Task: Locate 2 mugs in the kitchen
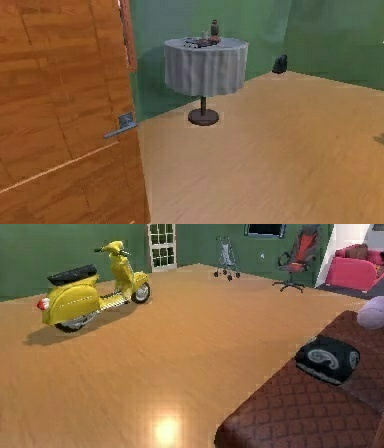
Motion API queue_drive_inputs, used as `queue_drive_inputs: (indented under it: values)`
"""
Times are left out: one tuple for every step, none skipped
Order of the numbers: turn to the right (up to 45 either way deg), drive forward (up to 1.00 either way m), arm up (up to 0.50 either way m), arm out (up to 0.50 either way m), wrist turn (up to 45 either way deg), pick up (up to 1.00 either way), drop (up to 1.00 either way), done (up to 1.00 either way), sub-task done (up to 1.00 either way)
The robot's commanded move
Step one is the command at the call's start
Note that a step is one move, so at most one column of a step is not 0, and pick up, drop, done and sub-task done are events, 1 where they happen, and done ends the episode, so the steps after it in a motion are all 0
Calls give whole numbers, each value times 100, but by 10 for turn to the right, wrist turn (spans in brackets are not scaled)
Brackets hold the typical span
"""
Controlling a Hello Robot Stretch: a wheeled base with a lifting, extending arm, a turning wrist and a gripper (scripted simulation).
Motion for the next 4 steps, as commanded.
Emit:
queue_drive_inputs:
  values:
    - [-450, 0, 0, 0, 0, 0, 0, 0, 0]
    - [-240, 0, 0, 0, 0, 0, 0, 0, 0]
    - [0, 65, 0, 0, 0, 0, 0, 0, 0]
    - [-450, 0, 0, 0, 0, 0, 0, 0, 0]
